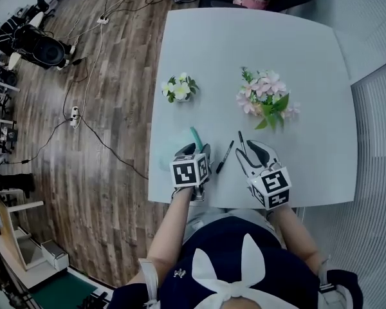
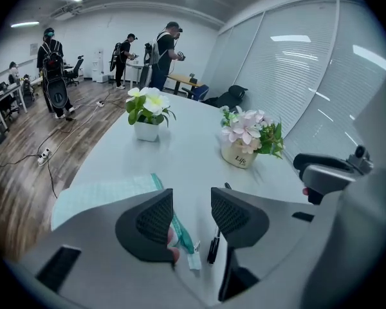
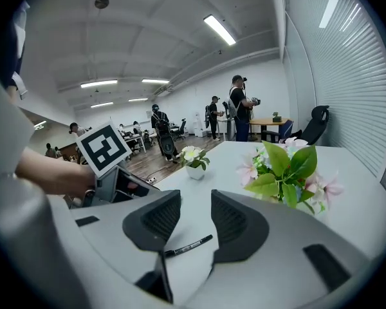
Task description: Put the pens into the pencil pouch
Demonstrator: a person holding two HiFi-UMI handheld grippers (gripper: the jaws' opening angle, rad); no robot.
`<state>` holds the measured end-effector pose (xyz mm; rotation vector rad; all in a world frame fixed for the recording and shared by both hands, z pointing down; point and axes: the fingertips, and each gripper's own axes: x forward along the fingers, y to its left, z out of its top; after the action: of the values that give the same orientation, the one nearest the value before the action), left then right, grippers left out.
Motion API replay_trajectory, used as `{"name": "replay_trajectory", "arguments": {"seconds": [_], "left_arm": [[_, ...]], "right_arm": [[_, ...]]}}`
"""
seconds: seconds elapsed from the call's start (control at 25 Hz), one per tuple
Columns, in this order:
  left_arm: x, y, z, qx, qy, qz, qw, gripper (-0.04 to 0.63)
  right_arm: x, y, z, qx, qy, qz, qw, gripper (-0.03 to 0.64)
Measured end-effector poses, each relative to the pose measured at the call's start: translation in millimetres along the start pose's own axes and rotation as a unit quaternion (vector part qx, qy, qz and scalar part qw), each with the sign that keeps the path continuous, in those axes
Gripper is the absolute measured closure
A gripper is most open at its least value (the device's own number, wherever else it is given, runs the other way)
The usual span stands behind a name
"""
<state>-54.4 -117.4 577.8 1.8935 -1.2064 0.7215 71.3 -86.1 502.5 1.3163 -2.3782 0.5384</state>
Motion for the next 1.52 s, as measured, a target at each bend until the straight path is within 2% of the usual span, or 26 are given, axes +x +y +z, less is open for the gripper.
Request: {"name": "replay_trajectory", "arguments": {"seconds": [0.12,0.28,0.48,0.68,0.76,0.84,1.0,1.2,1.52], "left_arm": [[15.8,10.3,-3.5,-0.006,0.016,0.012,0.9998,0.407],[34.4,24.0,-12.2,0.016,0.035,0.048,0.9981,0.407],[50.6,33.8,-18.3,0.026,0.056,0.079,0.9949,0.407],[67.2,46.6,-20.5,0.023,0.050,0.097,0.9938,0.408],[67.6,48.1,-25.5,0.017,0.066,0.102,0.9924,0.412],[67.4,49.7,-29.8,0.016,0.079,0.106,0.9911,0.443],[67.3,52.0,-30.7,0.012,0.079,0.098,0.9920,0.484],[63.4,50.1,-30.0,-0.014,0.071,0.066,0.9952,0.524],[45.0,49.3,-23.6,-0.044,0.051,0.020,0.9975,0.540]], "right_arm": [[4.9,0.4,-4.7,0.001,0.007,0.004,1.000,0.462],[9.7,-0.9,-13.9,0.006,0.019,0.007,1.000,0.462],[16.5,-4.5,-26.5,0.008,0.038,0.010,0.999,0.462],[20.8,-3.8,-33.2,0.008,0.052,0.014,0.999,0.463],[22.0,-4.1,-35.7,0.008,0.056,0.015,0.998,0.463],[23.8,-4.3,-38.3,0.009,0.059,0.017,0.998,0.463],[26.7,-3.9,-40.9,0.007,0.064,0.019,0.998,0.462],[27.6,-3.5,-42.7,0.006,0.063,0.023,0.998,0.462],[26.2,-0.4,-40.8,0.006,0.056,0.026,0.998,0.462]]}}
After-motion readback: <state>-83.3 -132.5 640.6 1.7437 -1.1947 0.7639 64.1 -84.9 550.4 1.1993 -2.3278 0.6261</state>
